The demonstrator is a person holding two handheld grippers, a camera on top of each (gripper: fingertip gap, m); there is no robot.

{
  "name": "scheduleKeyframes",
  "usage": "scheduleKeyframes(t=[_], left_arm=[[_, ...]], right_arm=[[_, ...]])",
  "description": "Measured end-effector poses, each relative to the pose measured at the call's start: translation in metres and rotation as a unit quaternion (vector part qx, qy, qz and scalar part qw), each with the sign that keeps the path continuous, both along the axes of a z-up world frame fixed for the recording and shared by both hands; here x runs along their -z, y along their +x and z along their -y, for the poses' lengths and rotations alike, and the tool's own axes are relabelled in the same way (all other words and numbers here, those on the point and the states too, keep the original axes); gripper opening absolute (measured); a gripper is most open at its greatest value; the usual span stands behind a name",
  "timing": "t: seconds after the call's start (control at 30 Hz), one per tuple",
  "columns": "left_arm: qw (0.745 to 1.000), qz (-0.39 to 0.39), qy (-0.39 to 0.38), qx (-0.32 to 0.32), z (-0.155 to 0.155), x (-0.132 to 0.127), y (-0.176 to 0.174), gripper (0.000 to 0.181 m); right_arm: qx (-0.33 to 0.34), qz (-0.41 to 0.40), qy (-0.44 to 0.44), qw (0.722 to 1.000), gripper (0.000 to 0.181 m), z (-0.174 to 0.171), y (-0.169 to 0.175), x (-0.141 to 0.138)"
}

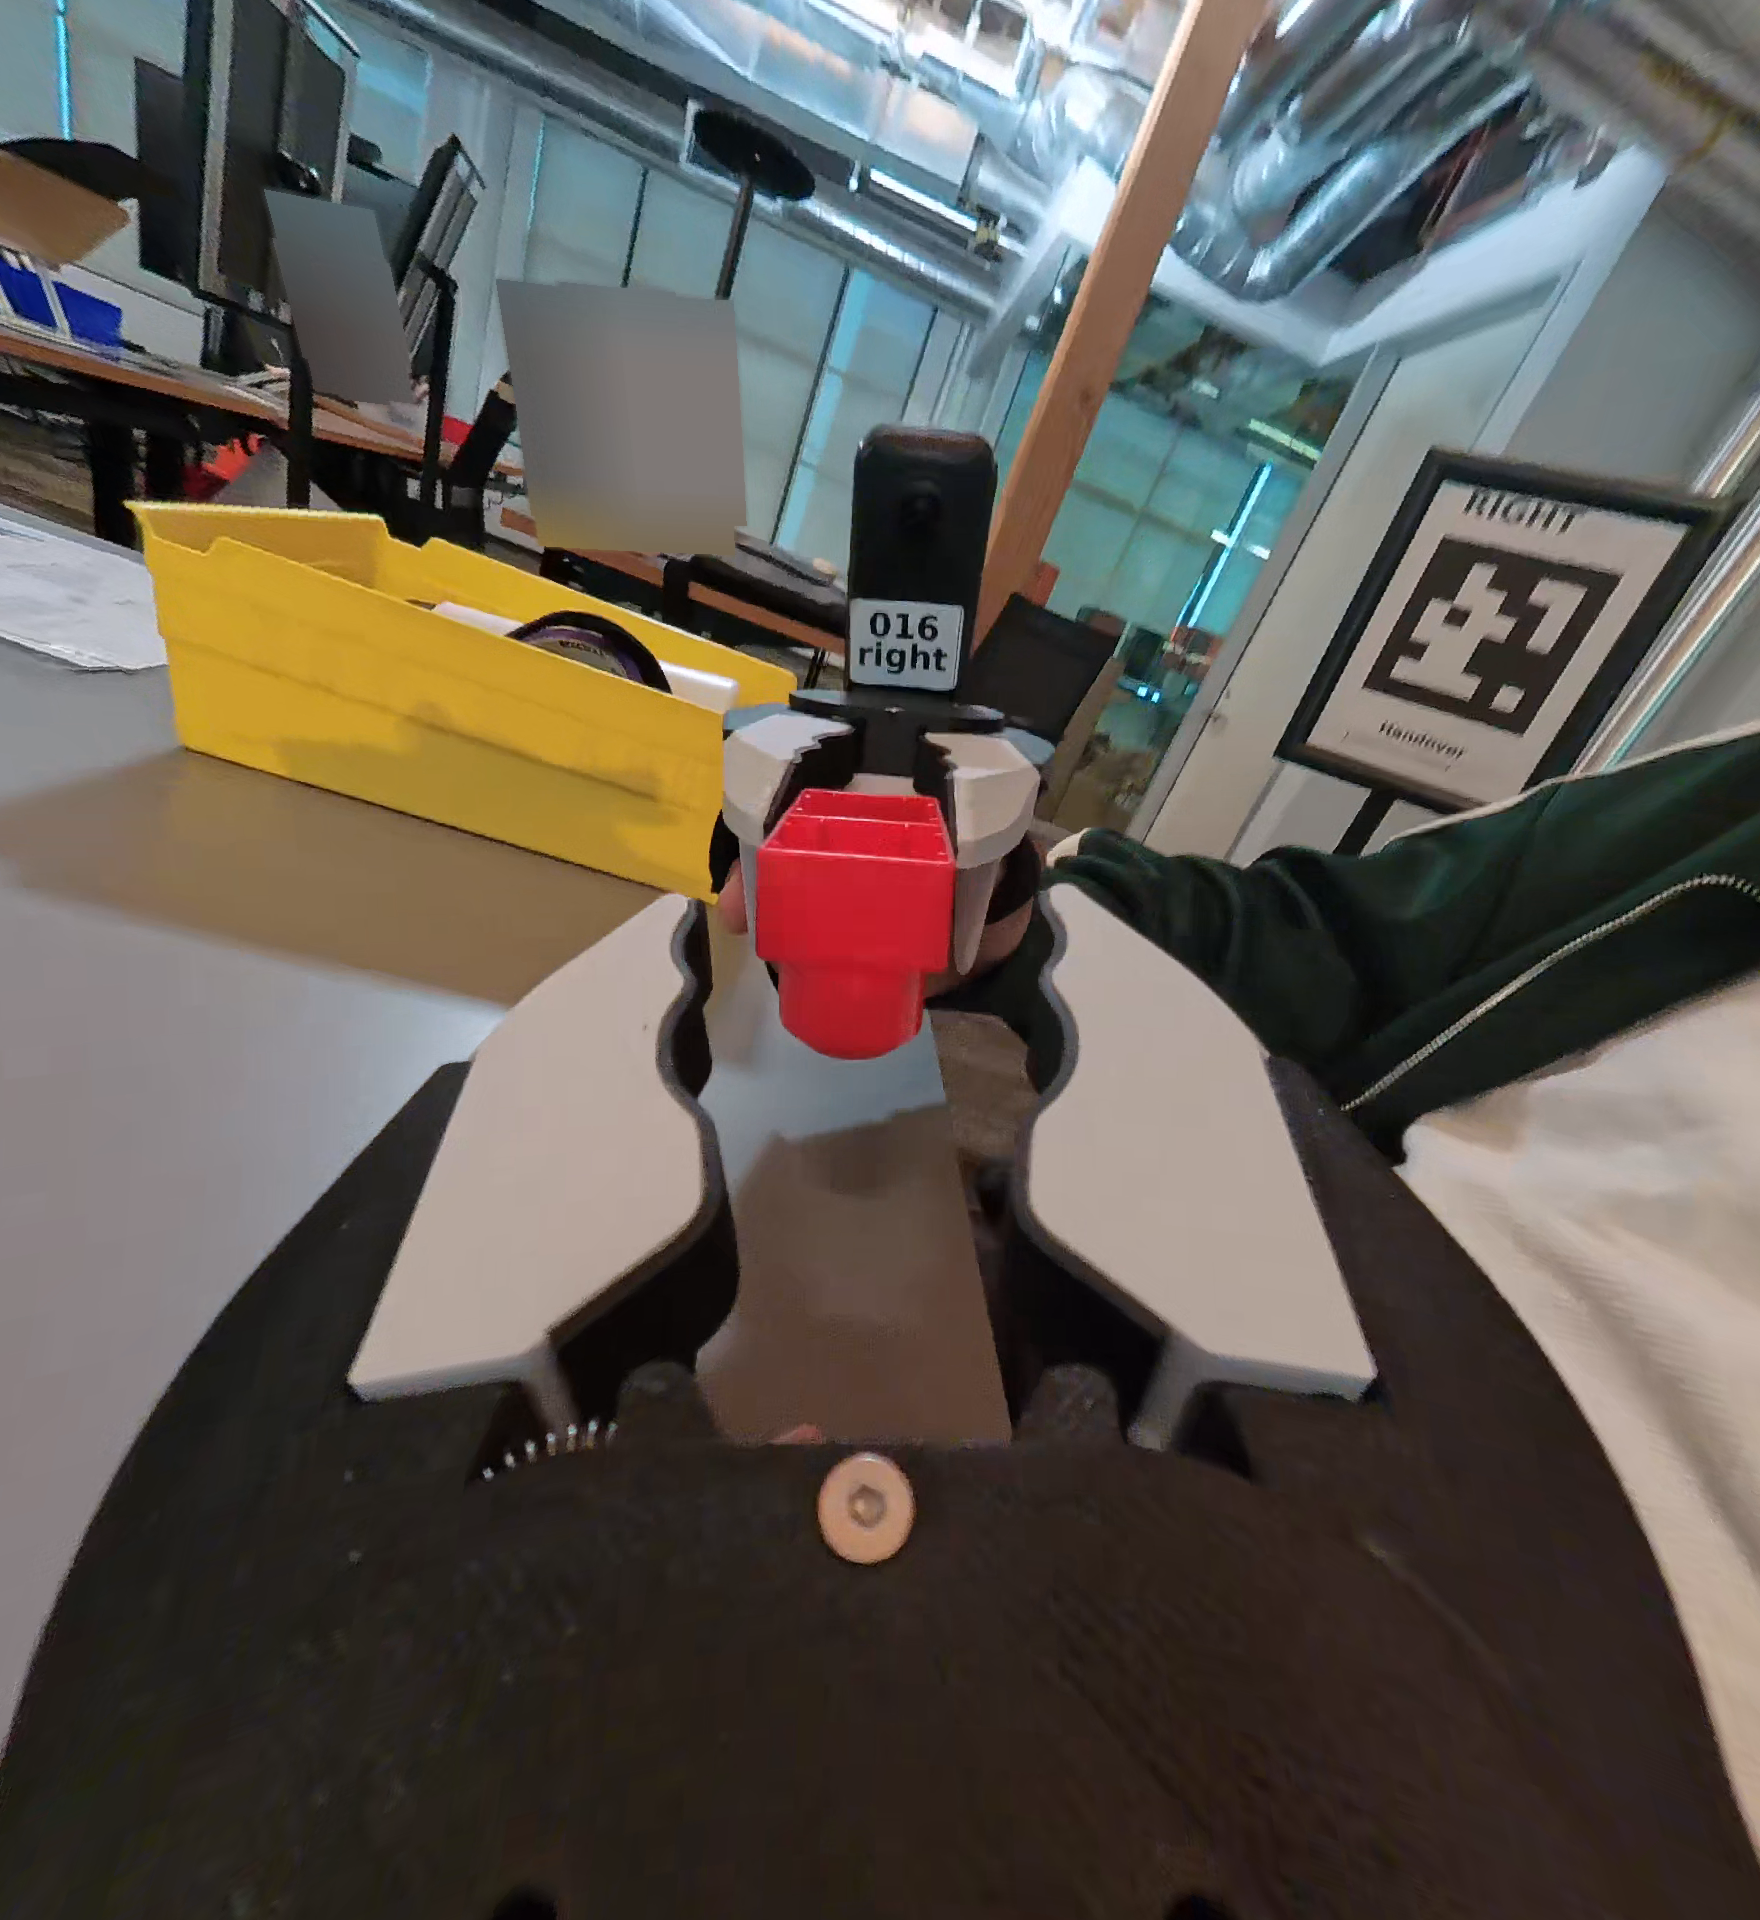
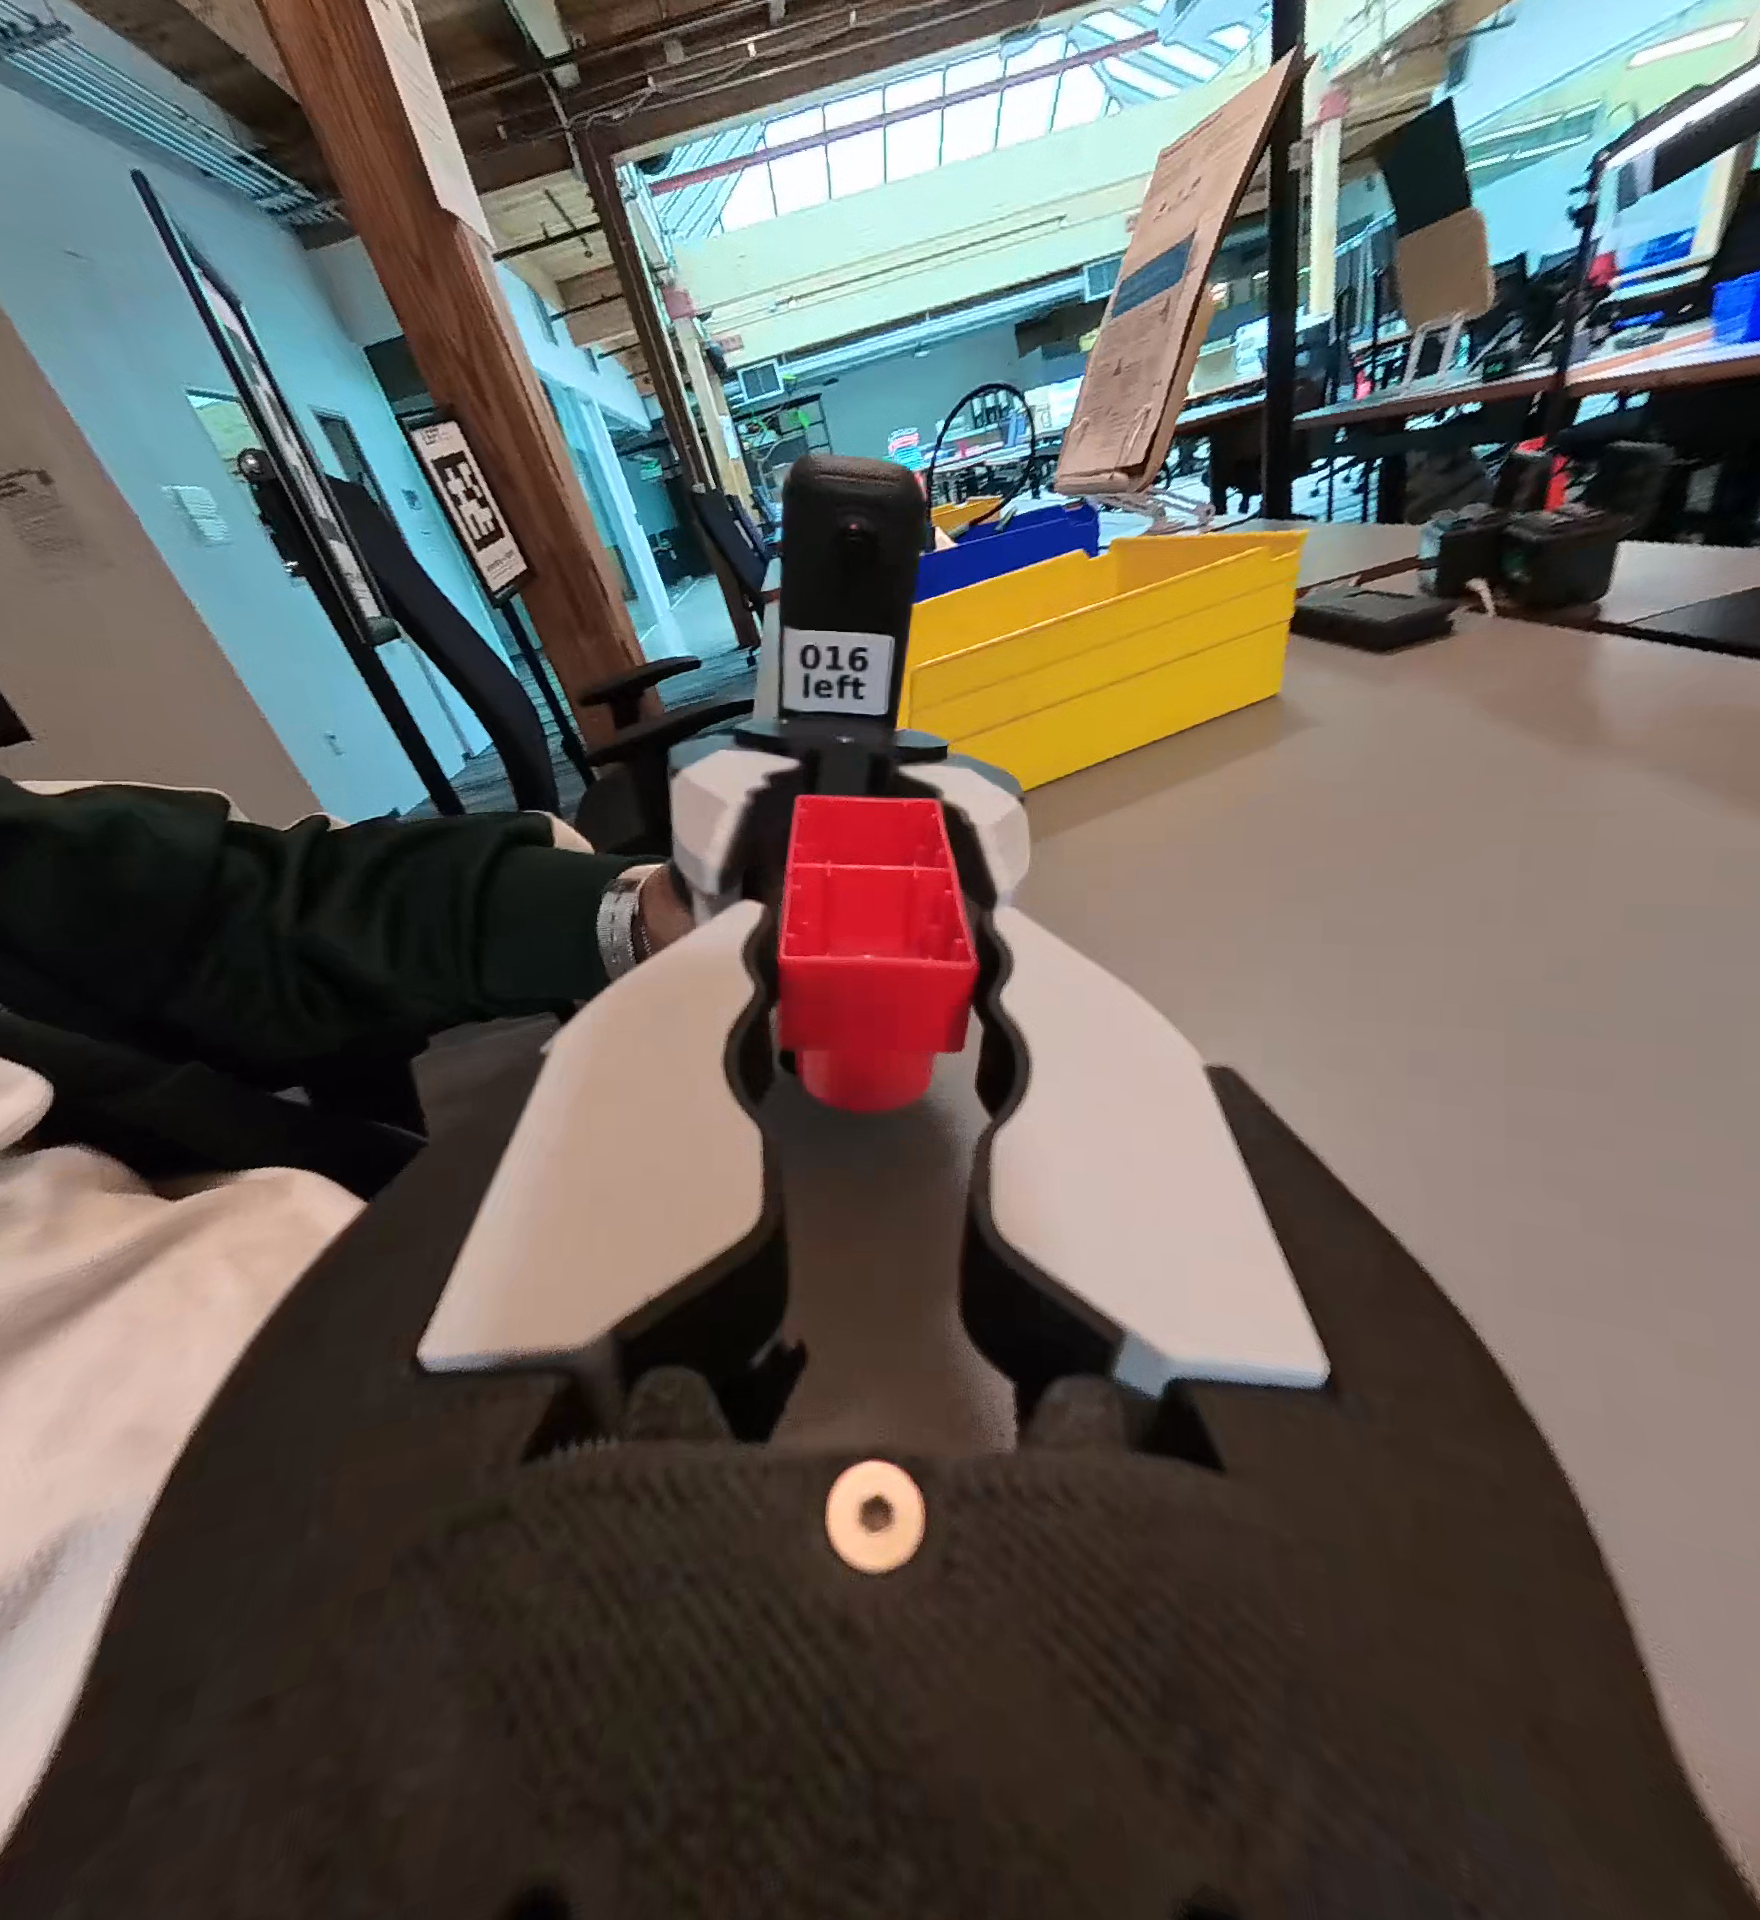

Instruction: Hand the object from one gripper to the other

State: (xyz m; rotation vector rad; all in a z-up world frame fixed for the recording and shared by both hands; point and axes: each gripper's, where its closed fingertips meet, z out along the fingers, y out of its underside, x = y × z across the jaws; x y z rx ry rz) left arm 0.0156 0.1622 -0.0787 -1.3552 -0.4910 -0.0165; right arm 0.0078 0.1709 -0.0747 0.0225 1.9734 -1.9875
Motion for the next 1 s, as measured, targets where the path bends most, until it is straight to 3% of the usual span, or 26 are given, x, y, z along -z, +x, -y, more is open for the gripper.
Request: scheduleKeyframes(t=[0.1, 0.4, 0.5, 0.8, 0.9, 1.0], left_arm=[[1.0, -0.002, -0.02, 0.011, -0.005, 0.006, 0.004, 0.035], [0.999, 0.017, -0.029, 0.005, -0.005, 0.008, 0.002, 0.035], [1.0, 0.011, -0.024, -0.011, -0.002, 0.005, 0.0, 0.035], [0.997, 0.001, -0.026, -0.066, 0.013, 0.002, -0.011, 0.035], [0.984, -0.027, -0.1, -0.144, 0.026, 0.009, -0.023, 0.035], [0.937, -0.065, -0.257, -0.226, 0.04, 0.026, -0.033, 0.036]], right_arm=[[-0.009, 0.004, 0.008, 1.0, 0.037, 0.002, 0.004, 0.003], [0.007, -0.007, -0.015, 1.0, 0.039, 0.003, -0.002, 0.004], [0.053, -0.03, -0.036, 0.997, 0.062, 0.003, -0.015, 0.0], [0.082, -0.005, -0.045, 0.996, 0.061, -0.002, -0.03, -0.003], [0.113, 0.005, -0.029, 0.993, 0.061, -0.003, -0.04, 0.002], [0.148, 0.03, 0.013, 0.988, 0.064, 0.0, -0.05, 0.015]])
